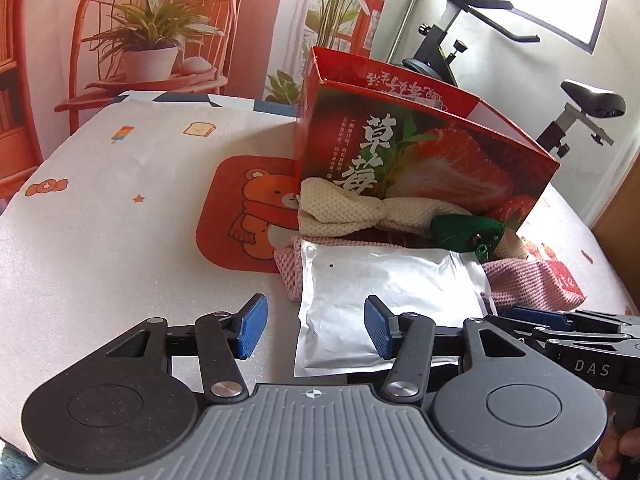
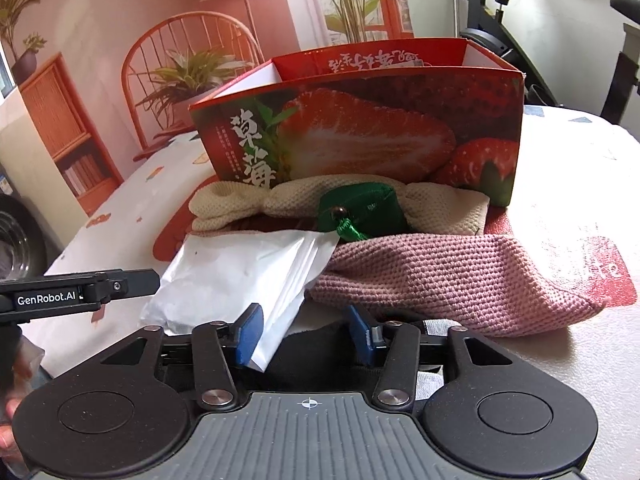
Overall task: Organize soft objects
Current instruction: 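Move the left tool to the clear bag of green cable and grasp it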
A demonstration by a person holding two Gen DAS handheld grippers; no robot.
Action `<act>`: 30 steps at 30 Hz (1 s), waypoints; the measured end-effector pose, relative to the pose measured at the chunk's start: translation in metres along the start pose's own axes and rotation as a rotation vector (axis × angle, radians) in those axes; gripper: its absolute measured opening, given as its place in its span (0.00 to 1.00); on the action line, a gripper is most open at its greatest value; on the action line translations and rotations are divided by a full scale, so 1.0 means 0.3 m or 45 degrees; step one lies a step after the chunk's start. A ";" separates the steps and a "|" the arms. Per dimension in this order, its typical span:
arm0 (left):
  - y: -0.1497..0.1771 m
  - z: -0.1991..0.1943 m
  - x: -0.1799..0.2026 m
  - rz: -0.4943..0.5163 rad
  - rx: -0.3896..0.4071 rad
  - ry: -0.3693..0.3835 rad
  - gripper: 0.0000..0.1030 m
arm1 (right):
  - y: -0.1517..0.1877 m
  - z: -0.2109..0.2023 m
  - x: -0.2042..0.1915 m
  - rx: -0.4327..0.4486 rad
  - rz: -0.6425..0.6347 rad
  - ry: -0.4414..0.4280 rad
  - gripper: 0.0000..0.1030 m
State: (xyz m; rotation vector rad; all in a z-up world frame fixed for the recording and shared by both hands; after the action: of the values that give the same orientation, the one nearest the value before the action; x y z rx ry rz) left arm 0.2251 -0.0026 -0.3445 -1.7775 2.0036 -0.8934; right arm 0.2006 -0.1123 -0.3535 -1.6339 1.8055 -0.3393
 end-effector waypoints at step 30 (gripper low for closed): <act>0.023 -0.003 -0.033 -0.030 -0.011 -0.022 0.55 | 0.031 -0.022 -0.070 0.027 -0.243 0.081 0.63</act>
State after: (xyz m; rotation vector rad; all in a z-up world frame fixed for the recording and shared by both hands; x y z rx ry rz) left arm 0.2209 0.0076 -0.3499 -1.8111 1.9822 -0.8748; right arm 0.1891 -0.0923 -0.3479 -1.8035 1.6891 -0.4985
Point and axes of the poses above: each gripper's, at about its wrist camera, not at the fingertips, and z roughly the way its jaws point, x to its right, y to its underside, the point moved 10 cm from there along z, roughly the way its jaws point, and after that the axes turned 6 degrees about -x, right-handed, at the moved point
